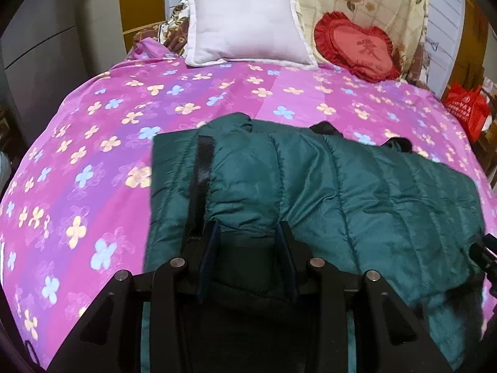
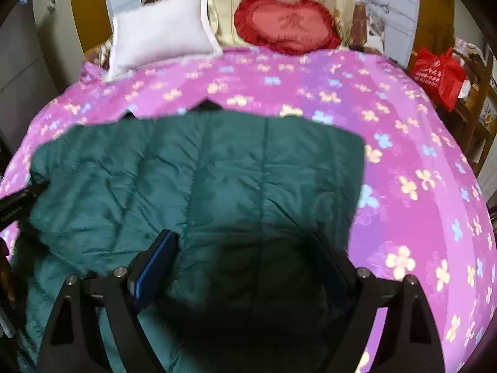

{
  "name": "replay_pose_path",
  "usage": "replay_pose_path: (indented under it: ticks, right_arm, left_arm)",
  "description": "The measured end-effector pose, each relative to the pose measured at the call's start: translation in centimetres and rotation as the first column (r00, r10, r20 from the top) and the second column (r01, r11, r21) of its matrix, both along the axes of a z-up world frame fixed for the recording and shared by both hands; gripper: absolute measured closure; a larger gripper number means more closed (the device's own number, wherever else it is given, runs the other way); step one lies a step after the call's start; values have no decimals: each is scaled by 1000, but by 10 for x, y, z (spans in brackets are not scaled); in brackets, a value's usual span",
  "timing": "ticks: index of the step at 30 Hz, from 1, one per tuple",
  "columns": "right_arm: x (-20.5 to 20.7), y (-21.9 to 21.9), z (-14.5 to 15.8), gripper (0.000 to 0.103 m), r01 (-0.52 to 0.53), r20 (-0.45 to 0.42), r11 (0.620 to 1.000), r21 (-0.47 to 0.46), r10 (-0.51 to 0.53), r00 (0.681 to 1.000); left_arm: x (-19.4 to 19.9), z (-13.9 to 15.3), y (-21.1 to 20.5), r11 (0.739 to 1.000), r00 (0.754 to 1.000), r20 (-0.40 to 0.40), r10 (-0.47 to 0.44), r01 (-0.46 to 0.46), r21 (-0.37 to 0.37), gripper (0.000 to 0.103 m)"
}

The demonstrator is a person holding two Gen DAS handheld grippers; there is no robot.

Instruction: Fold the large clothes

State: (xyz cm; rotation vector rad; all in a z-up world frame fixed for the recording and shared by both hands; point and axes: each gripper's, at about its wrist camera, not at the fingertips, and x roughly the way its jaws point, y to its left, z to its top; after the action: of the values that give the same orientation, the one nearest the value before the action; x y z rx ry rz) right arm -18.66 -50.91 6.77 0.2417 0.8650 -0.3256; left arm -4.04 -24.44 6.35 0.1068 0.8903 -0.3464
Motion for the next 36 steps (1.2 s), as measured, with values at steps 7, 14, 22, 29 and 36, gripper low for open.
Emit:
replay_pose_path:
  ticks: [7, 14, 22, 29, 36]
  right_arm:
    - [-32, 1, 8, 13, 13, -4, 999, 44, -12, 1000]
    - [-63, 4, 8, 13, 30, 0, 995, 94, -30, 1000]
    - [-89, 20, 5, 13, 13, -24, 998, 69, -11, 1000]
    - [-107, 24, -6, 13, 31, -39, 995, 90, -27, 999]
    - [-128, 33, -12, 13, 27, -51, 995, 91, -22, 998]
  left_arm:
    - [-29, 24, 24, 1000, 999, 34, 2, -2, 3, 75]
    - [-66, 31, 46, 1000, 999, 43, -9, 8, 23, 75]
    - [-99, 27, 67, 1000, 1000, 20, -6, 5, 19, 75]
    - [-120, 23, 74, 1000, 1000, 20, -9, 9, 29, 75]
    - [-138, 16, 82, 999, 1000, 6, -22, 22, 47, 75]
